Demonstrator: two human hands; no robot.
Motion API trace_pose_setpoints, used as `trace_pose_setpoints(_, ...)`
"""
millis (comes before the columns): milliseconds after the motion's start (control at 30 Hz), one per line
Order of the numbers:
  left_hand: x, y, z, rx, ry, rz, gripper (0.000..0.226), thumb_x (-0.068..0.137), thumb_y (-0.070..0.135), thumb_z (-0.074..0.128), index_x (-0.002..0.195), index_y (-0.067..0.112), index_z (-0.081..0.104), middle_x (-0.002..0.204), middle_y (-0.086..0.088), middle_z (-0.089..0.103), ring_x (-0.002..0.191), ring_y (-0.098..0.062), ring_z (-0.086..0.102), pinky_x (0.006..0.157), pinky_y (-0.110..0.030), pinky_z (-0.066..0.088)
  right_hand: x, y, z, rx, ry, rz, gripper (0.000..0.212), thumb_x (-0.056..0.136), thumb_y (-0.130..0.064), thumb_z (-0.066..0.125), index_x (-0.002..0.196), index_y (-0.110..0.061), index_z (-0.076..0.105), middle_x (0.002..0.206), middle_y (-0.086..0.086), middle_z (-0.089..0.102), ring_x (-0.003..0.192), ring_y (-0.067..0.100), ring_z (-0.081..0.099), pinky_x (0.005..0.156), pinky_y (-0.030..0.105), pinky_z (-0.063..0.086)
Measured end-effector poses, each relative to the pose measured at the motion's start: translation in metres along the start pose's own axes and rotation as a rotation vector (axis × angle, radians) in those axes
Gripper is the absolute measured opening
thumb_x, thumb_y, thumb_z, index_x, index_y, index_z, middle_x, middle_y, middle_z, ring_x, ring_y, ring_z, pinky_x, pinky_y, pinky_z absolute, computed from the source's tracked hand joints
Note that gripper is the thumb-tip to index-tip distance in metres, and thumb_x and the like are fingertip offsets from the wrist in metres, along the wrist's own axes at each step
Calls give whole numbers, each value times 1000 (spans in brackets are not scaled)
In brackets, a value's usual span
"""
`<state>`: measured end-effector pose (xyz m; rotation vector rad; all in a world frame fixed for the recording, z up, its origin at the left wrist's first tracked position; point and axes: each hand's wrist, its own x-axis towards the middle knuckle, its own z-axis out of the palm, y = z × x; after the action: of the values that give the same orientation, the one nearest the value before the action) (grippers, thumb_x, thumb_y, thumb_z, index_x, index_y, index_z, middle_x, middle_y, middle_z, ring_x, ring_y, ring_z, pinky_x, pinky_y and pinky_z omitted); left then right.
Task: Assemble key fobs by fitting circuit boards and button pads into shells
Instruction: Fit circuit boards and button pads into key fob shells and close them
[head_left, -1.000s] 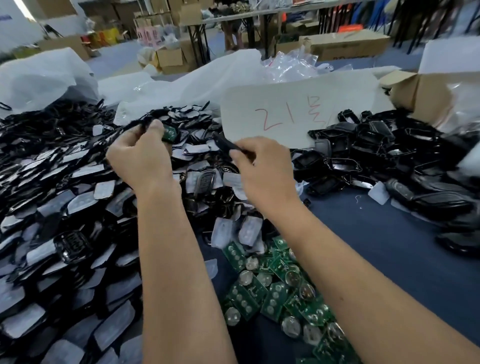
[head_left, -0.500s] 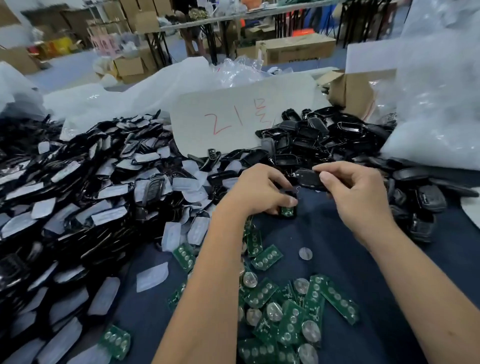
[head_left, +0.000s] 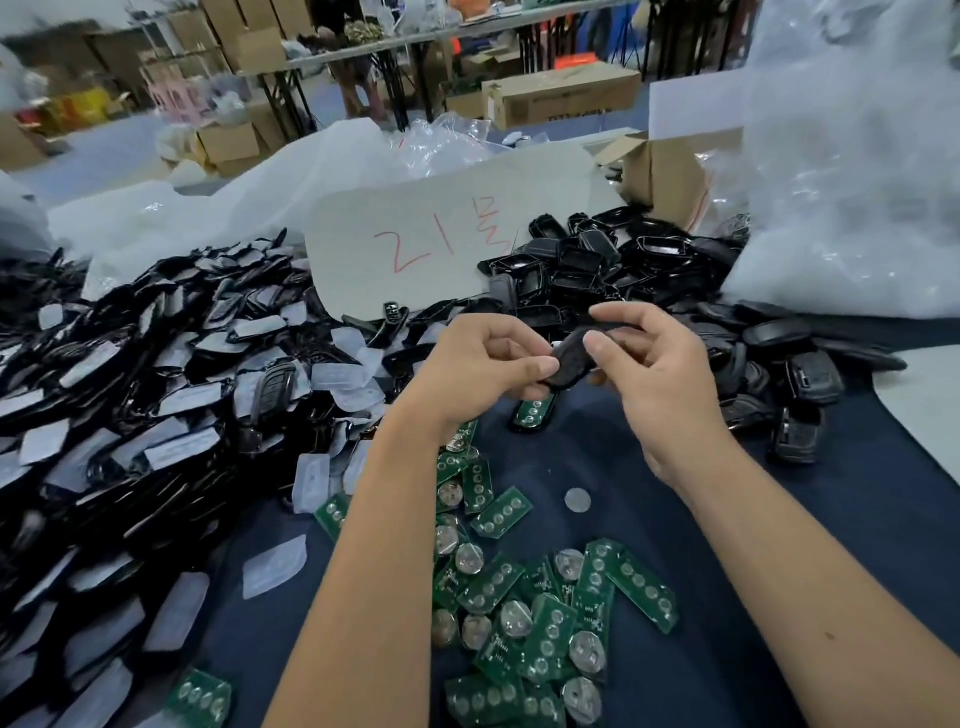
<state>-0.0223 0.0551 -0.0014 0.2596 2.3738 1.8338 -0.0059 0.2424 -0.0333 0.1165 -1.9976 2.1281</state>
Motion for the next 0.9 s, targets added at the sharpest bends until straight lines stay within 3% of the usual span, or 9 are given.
trace_pose_setpoints(67, 0, -1, 6, -88, -3, -30, 10, 92, -1, 73, 100, -6, 70, 90, -30, 70, 75, -24, 72, 70, -26, 61, 0, 0, 3, 188, 34, 84, 20, 97, -2, 70, 113, -12, 70, 91, 5, 80, 84, 16, 73, 77, 32, 61)
trace_pose_setpoints(167, 2, 0, 11, -166, -31, -53, 6, 93, -2, 71, 98, -3, 69, 92, -27, 67, 76, -24, 71, 71, -26, 61, 1, 1, 4, 313, 53, 156, 21, 93, 3, 71, 108, -12, 71, 92, 5, 80, 87, 18, 75, 83, 36, 62)
trace_pose_setpoints(367, 1, 2, 7, -290, -127, -30, 14, 94, -5, 67, 105, 1, 72, 100, -22, 74, 96, -33, 74, 85, -37, 63, 1, -3, 3, 532, -8, 215, 17, 86, 3, 70, 101, -4, 70, 78, 5, 78, 68, 13, 73, 63, 22, 59)
trace_pose_setpoints(433, 1, 4, 6, -291, -129, -10, 15, 92, -6, 67, 105, 0, 72, 98, -22, 74, 94, -33, 74, 84, -38, 63, 2, -4, 4, 543, -1, 222, 16, 85, 3, 71, 99, -5, 70, 76, 5, 78, 65, 12, 72, 60, 20, 57)
trace_pose_setpoints(533, 1, 6, 9, -207, -39, -11, 12, 90, -6, 71, 99, 1, 73, 89, -16, 73, 83, -27, 73, 73, -34, 64, 1, -1, 7, 437, 67, 193, 13, 89, 2, 74, 97, -7, 72, 78, 5, 78, 68, 13, 73, 63, 21, 58)
trace_pose_setpoints(667, 5, 6, 15, 22, 84, 68, 14, 87, -5, 76, 89, 8, 74, 71, -3, 69, 72, -25, 68, 76, -42, 63, -1, 3, 13, 254, 128, 104, 16, 86, -8, 83, 99, -15, 76, 90, 4, 81, 86, 17, 78, 76, 25, 61)
trace_pose_setpoints(800, 8, 6, 27, 286, 122, 224, 15, 81, -1, 81, 83, 14, 77, 67, 0, 67, 62, -11, 56, 64, -26, 49, -3, 9, 18, 193, 251, 153, 27, 77, -21, 93, 98, -16, 76, 96, 7, 80, 97, 25, 77, 89, 41, 63)
trace_pose_setpoints(900, 8, 6, 30, 390, 120, 273, 20, 78, 0, 81, 80, 19, 76, 67, 2, 69, 63, -10, 61, 63, -23, 51, -3, 11, 18, 171, 289, 171, 25, 75, -24, 94, 92, -23, 75, 95, 4, 79, 97, 26, 77, 90, 45, 63)
